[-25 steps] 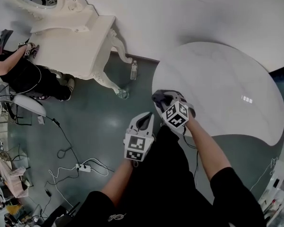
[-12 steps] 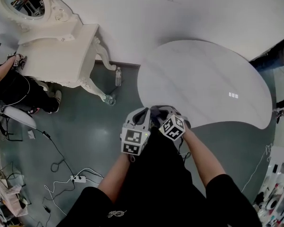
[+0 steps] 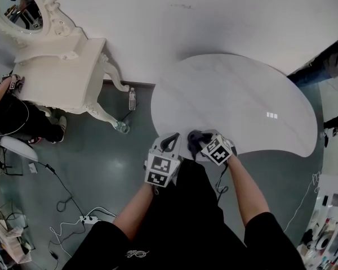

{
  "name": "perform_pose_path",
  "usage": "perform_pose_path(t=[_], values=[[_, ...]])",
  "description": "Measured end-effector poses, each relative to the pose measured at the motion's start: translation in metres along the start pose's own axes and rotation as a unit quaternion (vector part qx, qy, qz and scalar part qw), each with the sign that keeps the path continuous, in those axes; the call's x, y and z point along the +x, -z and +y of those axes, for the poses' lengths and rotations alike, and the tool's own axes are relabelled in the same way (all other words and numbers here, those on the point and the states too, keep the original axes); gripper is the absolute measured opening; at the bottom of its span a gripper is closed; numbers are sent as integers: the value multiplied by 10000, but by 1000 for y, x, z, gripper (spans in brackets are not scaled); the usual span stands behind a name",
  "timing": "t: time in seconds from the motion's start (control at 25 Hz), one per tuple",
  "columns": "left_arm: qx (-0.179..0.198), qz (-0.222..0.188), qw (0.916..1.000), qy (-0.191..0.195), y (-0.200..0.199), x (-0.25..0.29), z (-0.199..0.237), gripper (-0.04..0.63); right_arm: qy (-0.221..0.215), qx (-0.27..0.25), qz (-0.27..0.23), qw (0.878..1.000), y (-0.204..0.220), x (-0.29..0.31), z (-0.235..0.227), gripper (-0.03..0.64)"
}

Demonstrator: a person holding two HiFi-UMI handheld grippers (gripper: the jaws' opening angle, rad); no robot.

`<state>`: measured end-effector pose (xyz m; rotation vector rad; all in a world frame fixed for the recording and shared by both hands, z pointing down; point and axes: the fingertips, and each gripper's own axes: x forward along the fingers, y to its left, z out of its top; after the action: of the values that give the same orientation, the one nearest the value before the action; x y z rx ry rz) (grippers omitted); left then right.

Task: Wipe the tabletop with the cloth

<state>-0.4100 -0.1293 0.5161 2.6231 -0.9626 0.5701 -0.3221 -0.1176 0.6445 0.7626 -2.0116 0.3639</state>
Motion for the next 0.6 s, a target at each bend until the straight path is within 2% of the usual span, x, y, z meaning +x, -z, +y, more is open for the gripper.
perform_pose_path(t=[0.2,0.6], values=[[-5,202,9997,-141,-9,31,9,8,-306,-190,-129,9993,-20,13,-36,60],[-271,428,9964,-673,-38,83,32,8,58,-397,-539,9977,-91,52,-179,60]])
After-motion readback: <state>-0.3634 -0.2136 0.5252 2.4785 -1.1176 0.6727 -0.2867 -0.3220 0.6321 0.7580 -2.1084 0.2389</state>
